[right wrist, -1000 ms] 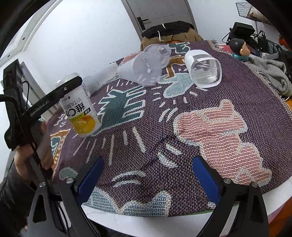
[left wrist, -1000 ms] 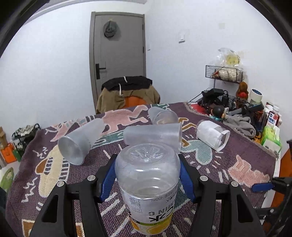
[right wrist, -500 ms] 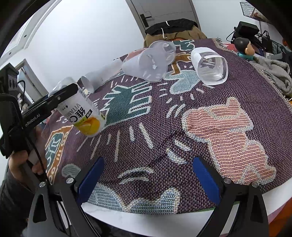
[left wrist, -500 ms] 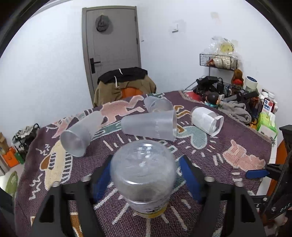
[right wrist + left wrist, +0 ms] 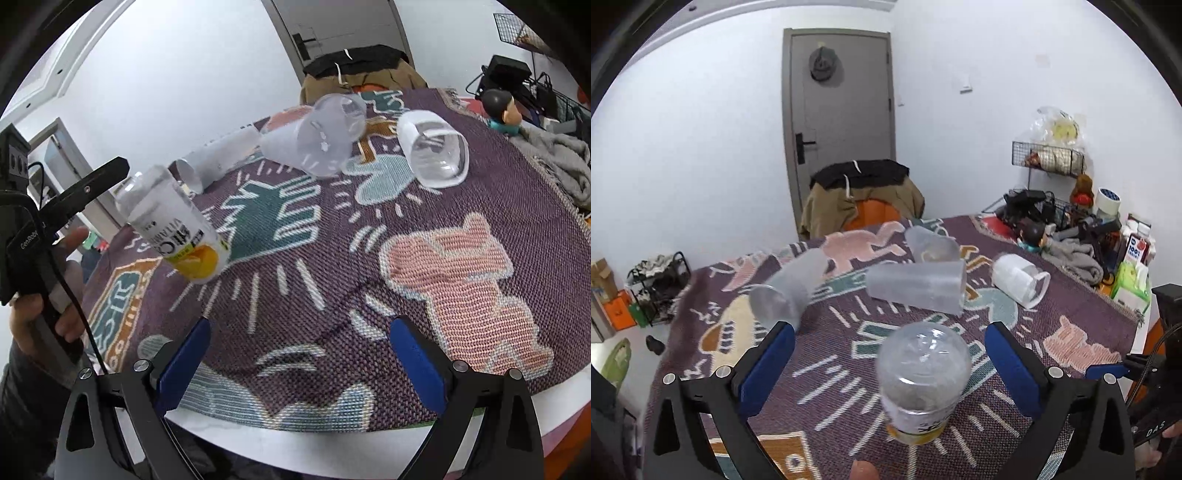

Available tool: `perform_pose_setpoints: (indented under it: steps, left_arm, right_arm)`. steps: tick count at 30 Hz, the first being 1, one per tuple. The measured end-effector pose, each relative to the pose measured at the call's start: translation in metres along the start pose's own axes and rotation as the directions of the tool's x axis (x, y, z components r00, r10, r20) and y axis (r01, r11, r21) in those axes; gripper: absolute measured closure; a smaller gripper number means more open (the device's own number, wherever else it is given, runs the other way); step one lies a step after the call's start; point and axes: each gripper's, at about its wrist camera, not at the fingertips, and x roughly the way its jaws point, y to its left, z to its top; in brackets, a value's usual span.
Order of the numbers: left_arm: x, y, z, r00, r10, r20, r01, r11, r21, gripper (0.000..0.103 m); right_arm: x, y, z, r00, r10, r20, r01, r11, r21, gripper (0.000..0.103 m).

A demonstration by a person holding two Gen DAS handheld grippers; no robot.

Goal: Flip cup upside down
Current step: 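Lower the inverted bottle onto the blanket and open the left gripper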

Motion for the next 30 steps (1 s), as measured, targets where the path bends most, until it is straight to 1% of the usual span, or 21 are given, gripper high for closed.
perform_pose_setpoints:
  steps: [5,7,11,17,19,22,25,27,30]
  left_arm:
    - [-0.019,0.012,0.001,1.0,0.013,0.027,-0.013,1.0,-0.022,0.0]
    - [-0.026,0.017,-0.001,0.999,0.019,0.036,-0.018,0.999,-0.036,0.0]
    - [-0.041,0.028,-0.005,0.998,0.035,0.046,-0.032,0.997,-0.065,0.0]
    - [-0.065,0.036,-0.016,0.995,0.078,0.064,-0.074,0.995,-0.068,0.0]
    - [-0.071,0.039,-0.021,0.995,0.077,0.063,-0.072,0.994,-0.084,0.0]
    - [-0.085,0.046,-0.03,0.992,0.095,0.088,-0.084,0.99,-0.114,0.0]
    - [-0.095,0.05,-0.036,0.989,0.108,0.101,-0.093,0.985,-0.143,0.0]
    - [-0.101,0.051,-0.04,0.987,0.123,0.108,-0.107,0.983,-0.147,0.0]
    - [-0.108,0.05,-0.046,0.982,0.146,0.119,-0.129,0.981,-0.144,0.0]
  right_arm:
    - [-0.01,0.01,0.006,0.999,-0.027,0.031,0.028,0.999,-0.021,0.004]
    - [-0.016,0.014,0.008,0.999,-0.02,0.044,0.021,1.0,-0.02,0.004]
    - [-0.024,0.025,0.011,0.997,-0.036,0.072,0.039,0.998,-0.042,0.0]
    - [-0.03,0.04,0.013,0.995,-0.03,0.094,0.038,0.995,-0.089,0.0]
    - [-0.032,0.045,0.013,0.995,-0.036,0.097,0.046,0.993,-0.105,0.0]
    - [-0.035,0.05,0.013,0.993,-0.041,0.111,0.055,0.991,-0.124,0.0]
    - [-0.041,0.052,0.013,0.989,-0.054,0.135,0.072,0.988,-0.134,0.0]
    - [-0.045,0.053,0.014,0.986,-0.068,0.15,0.089,0.987,-0.133,0.0]
    - [-0.052,0.053,0.014,0.984,-0.068,0.166,0.091,0.987,-0.134,0.0]
